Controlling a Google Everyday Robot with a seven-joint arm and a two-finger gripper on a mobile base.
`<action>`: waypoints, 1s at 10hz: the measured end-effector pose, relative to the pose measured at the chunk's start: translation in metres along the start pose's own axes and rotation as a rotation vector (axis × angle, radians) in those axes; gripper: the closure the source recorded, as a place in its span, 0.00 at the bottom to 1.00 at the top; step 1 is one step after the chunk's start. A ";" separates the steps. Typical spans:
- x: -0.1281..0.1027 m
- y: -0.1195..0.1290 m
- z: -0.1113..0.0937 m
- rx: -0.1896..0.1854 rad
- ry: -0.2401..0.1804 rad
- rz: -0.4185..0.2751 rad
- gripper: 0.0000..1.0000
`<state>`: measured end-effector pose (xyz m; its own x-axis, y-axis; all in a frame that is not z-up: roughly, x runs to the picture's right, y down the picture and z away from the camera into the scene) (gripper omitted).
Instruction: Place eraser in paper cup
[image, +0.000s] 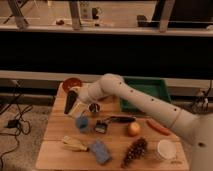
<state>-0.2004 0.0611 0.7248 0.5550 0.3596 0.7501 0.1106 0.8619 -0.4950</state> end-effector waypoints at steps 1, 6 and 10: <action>-0.009 0.001 0.015 -0.020 -0.006 -0.014 1.00; -0.007 -0.011 0.031 -0.032 0.002 0.007 1.00; 0.046 -0.021 -0.032 0.019 0.024 0.054 1.00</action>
<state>-0.1503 0.0485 0.7556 0.5796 0.3973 0.7115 0.0642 0.8482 -0.5258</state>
